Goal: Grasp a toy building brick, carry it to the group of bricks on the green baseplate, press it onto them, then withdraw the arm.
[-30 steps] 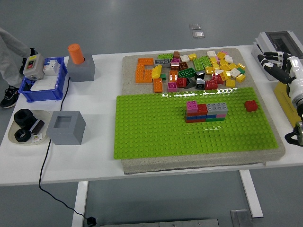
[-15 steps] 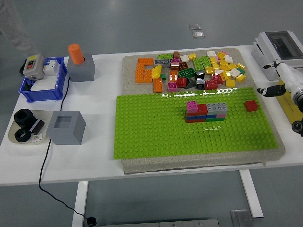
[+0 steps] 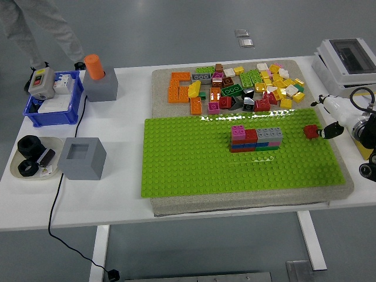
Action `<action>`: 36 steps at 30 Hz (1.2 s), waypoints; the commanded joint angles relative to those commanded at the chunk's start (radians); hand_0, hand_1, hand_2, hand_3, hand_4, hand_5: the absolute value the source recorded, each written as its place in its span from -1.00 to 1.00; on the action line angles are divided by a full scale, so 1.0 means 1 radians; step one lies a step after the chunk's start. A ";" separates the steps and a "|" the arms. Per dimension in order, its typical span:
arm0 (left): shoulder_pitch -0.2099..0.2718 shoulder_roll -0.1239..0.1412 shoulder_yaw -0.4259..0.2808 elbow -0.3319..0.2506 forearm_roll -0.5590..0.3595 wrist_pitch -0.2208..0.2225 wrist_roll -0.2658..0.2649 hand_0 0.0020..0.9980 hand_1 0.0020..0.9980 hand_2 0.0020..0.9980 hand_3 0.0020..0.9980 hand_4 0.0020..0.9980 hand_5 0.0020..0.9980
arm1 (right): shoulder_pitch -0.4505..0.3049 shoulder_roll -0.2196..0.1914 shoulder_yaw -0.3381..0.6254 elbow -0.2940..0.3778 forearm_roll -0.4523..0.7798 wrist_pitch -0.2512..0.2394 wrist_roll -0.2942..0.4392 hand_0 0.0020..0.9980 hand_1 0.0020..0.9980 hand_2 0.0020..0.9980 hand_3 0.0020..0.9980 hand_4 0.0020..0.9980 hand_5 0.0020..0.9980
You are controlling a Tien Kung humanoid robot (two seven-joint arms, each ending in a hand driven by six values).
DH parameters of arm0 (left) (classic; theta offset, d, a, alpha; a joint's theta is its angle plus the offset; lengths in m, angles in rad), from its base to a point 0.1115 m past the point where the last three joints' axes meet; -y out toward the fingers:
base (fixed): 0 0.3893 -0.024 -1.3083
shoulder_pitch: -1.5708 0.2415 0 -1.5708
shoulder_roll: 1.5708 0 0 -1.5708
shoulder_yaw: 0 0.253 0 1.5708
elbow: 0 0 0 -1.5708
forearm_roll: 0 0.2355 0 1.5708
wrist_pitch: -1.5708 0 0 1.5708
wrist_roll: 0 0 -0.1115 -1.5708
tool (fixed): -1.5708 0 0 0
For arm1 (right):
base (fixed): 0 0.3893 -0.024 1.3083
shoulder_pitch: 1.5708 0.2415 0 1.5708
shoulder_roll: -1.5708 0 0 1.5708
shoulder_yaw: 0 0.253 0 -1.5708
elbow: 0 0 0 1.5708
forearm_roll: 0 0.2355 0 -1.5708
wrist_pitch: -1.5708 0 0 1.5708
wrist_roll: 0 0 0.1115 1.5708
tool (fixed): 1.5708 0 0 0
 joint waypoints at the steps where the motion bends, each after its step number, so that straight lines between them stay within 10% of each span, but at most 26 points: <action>1: 0.000 0.000 0.000 0.000 0.000 0.000 0.000 0.60 0.52 0.49 0.62 0.73 0.15 | 0.001 0.003 0.002 -0.004 0.003 0.003 0.001 0.84 0.97 1.00 0.62 0.46 -0.97; 36: -0.003 0.001 0.001 0.000 0.003 -0.001 -0.004 0.60 0.52 0.49 0.62 0.73 0.15 | -0.044 0.061 0.064 -0.085 0.056 0.102 -0.001 0.84 0.96 1.00 0.30 0.36 -1.00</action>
